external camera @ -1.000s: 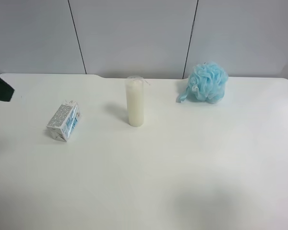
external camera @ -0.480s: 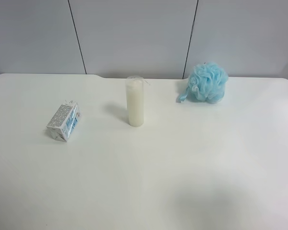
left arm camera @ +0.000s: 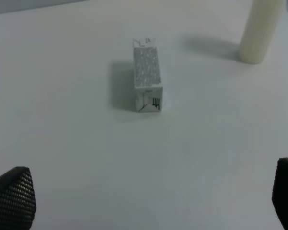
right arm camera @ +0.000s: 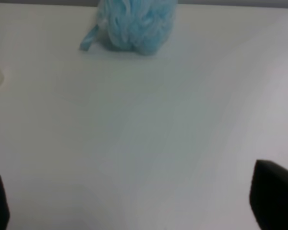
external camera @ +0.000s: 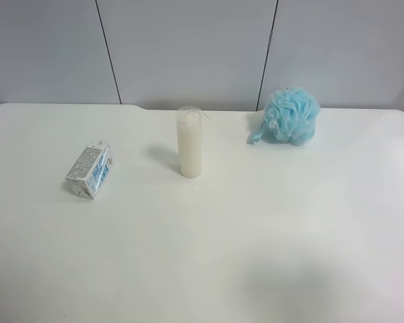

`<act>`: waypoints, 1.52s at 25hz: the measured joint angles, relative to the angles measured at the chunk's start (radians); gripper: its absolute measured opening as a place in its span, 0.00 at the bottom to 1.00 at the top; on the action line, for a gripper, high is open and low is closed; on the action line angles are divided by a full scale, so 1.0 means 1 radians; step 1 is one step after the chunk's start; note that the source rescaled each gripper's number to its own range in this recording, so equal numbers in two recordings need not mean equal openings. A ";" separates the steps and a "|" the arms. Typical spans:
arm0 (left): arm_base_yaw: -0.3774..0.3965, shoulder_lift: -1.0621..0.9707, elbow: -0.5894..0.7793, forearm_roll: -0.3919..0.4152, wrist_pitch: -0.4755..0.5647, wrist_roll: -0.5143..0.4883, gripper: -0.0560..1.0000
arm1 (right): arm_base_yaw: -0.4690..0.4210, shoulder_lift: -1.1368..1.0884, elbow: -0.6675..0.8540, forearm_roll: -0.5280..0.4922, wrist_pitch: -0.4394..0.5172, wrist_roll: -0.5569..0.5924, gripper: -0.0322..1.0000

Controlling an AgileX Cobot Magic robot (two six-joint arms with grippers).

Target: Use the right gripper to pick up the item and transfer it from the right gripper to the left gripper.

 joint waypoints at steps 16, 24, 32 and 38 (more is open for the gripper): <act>0.000 0.000 0.073 0.023 -0.056 -0.066 1.00 | 0.000 0.000 0.000 0.000 0.000 0.000 0.98; 0.063 0.000 0.073 0.025 -0.056 -0.068 1.00 | 0.000 0.000 0.000 0.000 0.000 0.000 0.98; 0.153 0.000 0.073 0.026 -0.057 -0.068 1.00 | 0.000 0.000 0.000 0.000 0.000 0.000 0.98; 0.156 0.000 0.073 0.026 -0.057 -0.068 1.00 | 0.000 0.000 0.000 0.000 0.000 0.000 0.98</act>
